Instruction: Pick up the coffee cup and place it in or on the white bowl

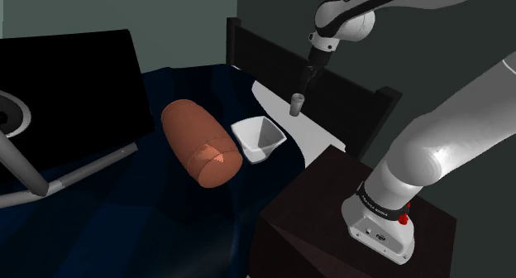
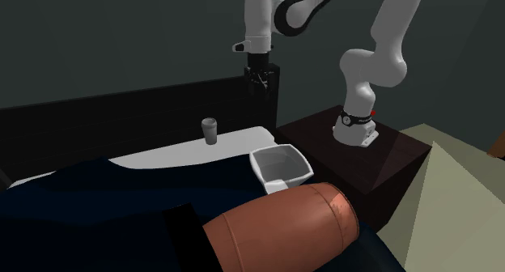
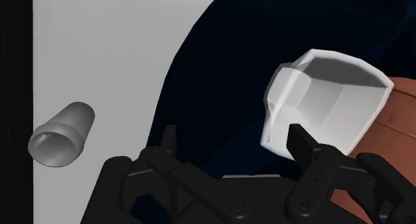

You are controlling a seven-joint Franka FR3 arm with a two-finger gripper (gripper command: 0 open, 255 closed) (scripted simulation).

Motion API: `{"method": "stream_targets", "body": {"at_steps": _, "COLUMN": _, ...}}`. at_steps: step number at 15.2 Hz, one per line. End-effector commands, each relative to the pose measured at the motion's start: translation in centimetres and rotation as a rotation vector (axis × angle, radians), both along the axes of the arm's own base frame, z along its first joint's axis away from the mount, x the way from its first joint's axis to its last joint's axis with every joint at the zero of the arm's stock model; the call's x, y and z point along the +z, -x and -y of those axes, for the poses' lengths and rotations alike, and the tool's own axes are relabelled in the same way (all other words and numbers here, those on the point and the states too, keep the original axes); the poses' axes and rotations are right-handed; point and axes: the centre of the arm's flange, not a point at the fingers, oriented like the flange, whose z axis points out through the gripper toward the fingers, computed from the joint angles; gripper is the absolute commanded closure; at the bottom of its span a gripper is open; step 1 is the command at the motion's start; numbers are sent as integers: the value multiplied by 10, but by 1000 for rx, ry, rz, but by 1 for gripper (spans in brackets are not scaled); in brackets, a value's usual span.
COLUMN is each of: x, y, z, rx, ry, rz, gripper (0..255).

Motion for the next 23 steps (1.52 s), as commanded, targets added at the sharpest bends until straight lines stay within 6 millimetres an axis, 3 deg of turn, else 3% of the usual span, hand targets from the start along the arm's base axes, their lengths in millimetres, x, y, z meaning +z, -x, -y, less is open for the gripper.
{"method": "stream_targets", "body": {"at_steps": 1, "x": -13, "y": -10, "z": 19, "rx": -2, "ry": 4, "rz": 6, "gripper": 0}}
{"method": "stream_targets", "body": {"at_steps": 21, "x": -157, "y": -102, "z": 212, "rx": -31, "ry": 26, "rz": 59, "gripper": 0}}
{"method": "stream_targets", "body": {"at_steps": 23, "x": -164, "y": -104, "z": 215, "rx": -32, "ry": 27, "rz": 60, "gripper": 0}}
